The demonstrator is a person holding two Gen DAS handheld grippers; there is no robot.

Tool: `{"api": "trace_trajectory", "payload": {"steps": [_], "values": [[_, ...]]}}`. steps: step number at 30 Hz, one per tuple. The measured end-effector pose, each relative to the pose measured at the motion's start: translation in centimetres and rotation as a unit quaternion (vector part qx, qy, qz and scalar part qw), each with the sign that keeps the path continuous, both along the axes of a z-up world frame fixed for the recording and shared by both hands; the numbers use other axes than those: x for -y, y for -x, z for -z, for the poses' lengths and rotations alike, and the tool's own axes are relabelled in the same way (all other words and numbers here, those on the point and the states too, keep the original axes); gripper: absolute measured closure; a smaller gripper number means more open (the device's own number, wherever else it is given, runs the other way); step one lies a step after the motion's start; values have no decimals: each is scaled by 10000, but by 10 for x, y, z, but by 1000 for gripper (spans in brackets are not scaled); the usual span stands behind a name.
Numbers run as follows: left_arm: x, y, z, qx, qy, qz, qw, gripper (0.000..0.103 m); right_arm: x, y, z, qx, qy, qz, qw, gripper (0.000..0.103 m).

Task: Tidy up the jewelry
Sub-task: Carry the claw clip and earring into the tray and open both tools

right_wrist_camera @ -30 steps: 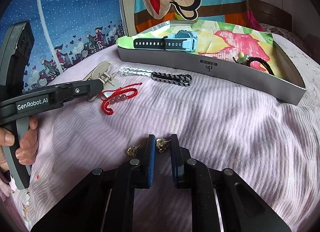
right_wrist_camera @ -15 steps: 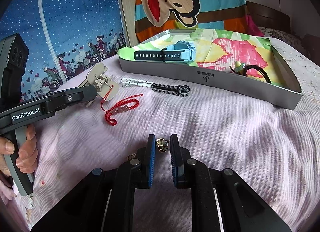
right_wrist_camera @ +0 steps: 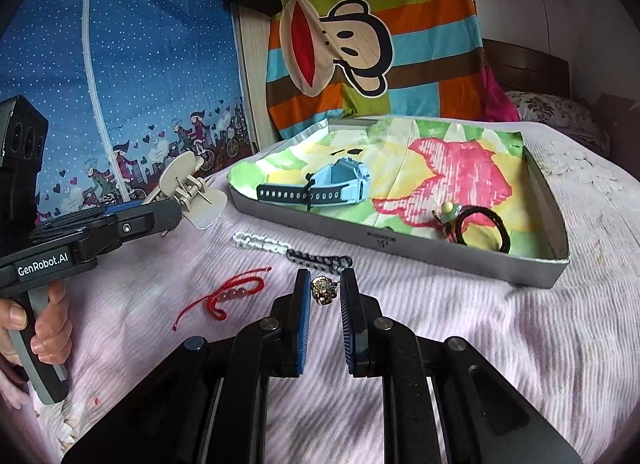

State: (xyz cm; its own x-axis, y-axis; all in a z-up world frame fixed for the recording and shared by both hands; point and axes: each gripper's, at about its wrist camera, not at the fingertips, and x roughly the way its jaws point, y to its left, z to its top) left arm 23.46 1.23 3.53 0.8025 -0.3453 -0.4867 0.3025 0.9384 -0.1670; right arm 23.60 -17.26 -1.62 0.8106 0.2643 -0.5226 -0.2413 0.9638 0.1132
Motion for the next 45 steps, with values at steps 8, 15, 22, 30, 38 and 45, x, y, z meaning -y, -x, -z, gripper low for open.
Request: {"api": "trace_trajectory", "payload": {"steps": [8,15,22,30,38,45], "values": [[9,-50,-14,17,-89,-220,9997,66,10,-42,-28,272,15,234,9994,90],[13,-95,-4,-474,-179,-300,9983,66,7,-84,-23,107,150,371,9991,90],[14,-120,11,-1011,-215,-326,9941,66,7,-110,-3,-268,205,454,9984,90],[21,-127,20,-1311,-470,-323,9897,65,8,-125,15,-630,210,519,9964,90],[16,-122,22,-1327,-287,-439,9898,59,7,-123,17,-651,290,578,9958,90],[4,-97,15,-893,-42,-565,9944,33,9,-100,8,-270,293,637,9972,66]]}}
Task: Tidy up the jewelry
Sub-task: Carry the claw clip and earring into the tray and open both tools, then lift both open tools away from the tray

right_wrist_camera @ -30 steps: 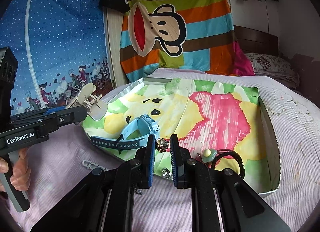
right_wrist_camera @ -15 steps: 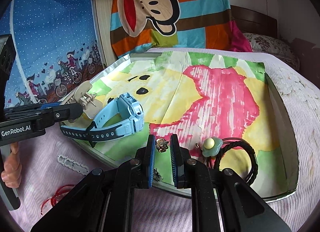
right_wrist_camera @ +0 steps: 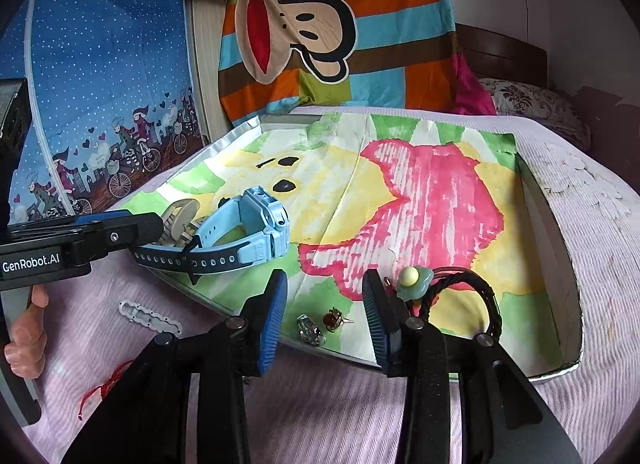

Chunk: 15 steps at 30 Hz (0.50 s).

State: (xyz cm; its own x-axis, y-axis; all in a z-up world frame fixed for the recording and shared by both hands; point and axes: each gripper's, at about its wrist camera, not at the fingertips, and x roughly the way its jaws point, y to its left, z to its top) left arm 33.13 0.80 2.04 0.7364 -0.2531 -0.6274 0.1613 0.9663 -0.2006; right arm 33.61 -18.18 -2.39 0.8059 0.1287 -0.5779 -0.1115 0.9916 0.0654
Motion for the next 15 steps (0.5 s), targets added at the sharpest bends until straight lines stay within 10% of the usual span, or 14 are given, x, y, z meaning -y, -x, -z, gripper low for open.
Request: {"api": "trace_trajectory", "payload": {"steps": [8,15], "values": [[-9,42,-23,887,22,-192,9959,0,10,42,-23,719,-139,247,9970,33],[-11,75,-34,1430,-130,-193,9894,0,10,83,-44,1363,-183,342,9899,5]]}}
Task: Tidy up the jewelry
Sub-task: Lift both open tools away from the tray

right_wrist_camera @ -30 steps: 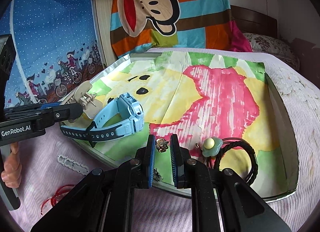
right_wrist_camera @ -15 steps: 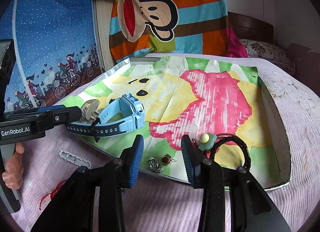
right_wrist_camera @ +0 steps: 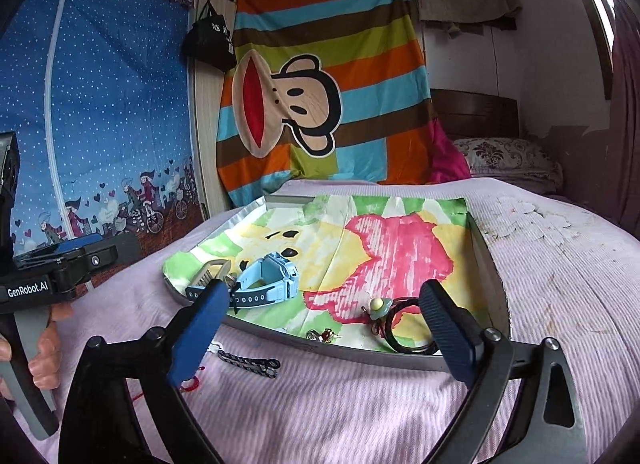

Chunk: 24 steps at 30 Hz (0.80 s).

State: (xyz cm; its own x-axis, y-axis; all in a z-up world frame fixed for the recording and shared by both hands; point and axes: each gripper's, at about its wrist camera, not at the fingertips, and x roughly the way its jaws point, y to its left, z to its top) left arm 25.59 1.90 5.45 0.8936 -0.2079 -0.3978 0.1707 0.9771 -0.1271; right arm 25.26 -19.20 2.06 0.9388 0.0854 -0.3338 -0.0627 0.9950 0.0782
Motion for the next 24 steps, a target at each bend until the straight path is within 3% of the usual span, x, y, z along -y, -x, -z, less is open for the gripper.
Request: {"api": "trace_trajectory", "payload": {"steps": [11,19,24], "values": [[-7,40,8,196,-186,88,9996,0,5,50,-3,251,-268,98,9993,2],[-11,63,21,176,-280,116,9994,0,-3,81,4,383,-25,80,9992,2],[-18,63,27,-110,-125,228,9996,0,-10,94,8,331,187,-13,9993,2]]}}
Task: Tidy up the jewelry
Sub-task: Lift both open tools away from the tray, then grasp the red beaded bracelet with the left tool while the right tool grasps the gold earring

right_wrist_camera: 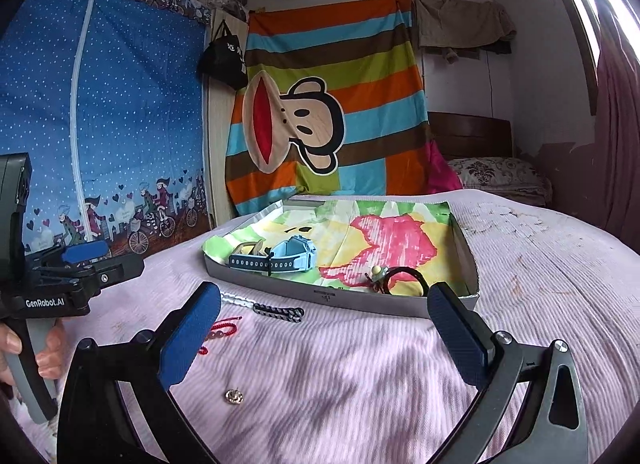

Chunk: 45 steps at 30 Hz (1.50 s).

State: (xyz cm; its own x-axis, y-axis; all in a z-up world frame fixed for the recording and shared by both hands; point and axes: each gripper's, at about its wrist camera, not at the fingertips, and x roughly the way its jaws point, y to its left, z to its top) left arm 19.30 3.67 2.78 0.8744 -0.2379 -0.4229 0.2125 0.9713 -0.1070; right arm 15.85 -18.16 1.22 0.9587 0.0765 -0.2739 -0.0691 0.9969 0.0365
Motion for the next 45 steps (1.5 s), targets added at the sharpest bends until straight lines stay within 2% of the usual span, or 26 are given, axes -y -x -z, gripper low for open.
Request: {"api": "trace_trajectory", "payload": {"steps": [7,16,20,22,24,30,34,40,45], "values": [[-9,-13,16,-671,232,78,9974,0,-1,-8,16,-528,39,-232,9983,2],[-5,-18,33,-1061,135,174,9941,1,-6,-23,36,-1006,6,-440,9939,2],[-5,-23,38,-1261,194,305,9914,11,-9,-28,44,-1208,10,-597,9909,3],[-5,-26,42,-1389,253,397,9892,15,-10,-29,47,-1291,18,-677,9893,8],[-3,-28,46,-1500,285,476,9871,24,-13,-33,50,-1436,22,-802,9864,9],[3,-29,52,-1630,264,686,9839,36,-17,-42,65,-1826,-85,-1051,9775,31],[6,-34,55,-1766,329,843,9801,46,-20,-47,72,-2014,-162,-1306,9706,39],[11,-44,61,-1956,472,1067,9737,60,-33,-53,81,-2207,38,-1429,9648,54],[17,-53,66,-2060,512,1153,9704,69,-41,-57,84,-2318,239,-1416,9621,56]]}}
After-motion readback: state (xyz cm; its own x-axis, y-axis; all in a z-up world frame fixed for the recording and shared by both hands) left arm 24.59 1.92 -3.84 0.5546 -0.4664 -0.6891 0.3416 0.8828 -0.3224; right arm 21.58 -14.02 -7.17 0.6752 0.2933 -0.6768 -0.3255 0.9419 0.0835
